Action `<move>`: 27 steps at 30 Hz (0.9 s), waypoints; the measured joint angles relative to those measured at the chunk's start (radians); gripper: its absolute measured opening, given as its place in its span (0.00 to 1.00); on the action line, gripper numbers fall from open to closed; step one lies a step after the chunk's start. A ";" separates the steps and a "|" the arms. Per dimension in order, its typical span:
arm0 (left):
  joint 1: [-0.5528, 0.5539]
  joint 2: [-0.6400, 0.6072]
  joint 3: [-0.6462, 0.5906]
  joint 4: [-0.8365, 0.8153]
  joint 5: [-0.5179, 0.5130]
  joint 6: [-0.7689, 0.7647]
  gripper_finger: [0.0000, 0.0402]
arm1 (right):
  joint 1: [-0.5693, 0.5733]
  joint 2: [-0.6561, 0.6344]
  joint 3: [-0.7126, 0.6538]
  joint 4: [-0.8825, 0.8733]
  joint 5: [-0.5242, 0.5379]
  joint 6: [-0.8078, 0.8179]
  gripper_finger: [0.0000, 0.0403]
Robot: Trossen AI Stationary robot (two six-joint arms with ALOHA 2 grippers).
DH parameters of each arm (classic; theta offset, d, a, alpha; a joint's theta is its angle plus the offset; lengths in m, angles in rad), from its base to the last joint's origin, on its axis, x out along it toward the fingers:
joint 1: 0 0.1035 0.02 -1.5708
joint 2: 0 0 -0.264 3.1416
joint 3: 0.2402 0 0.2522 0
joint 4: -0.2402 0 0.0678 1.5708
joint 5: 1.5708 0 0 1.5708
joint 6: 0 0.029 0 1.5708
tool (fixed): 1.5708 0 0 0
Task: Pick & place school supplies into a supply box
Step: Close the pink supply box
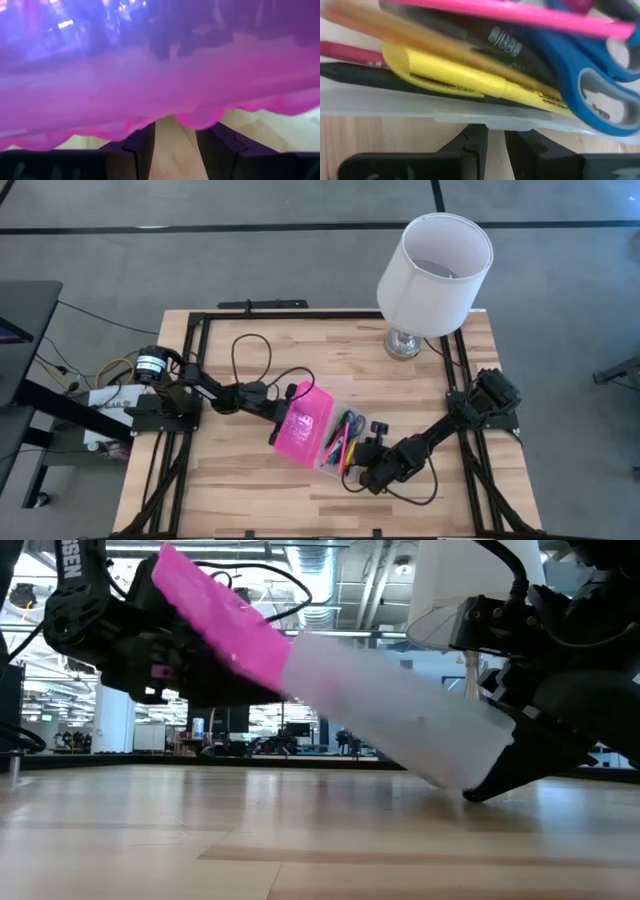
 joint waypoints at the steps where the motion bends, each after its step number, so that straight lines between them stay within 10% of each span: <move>1: 0.000 0.000 0.000 -0.015 -0.003 0.004 0.33 | 0.000 0.000 0.000 0.000 -0.005 -0.005 0.16; 27: -0.001 -0.042 -0.043 -0.367 -0.180 -0.010 0.33 | -0.011 -0.001 0.002 -0.022 -0.051 -0.019 0.16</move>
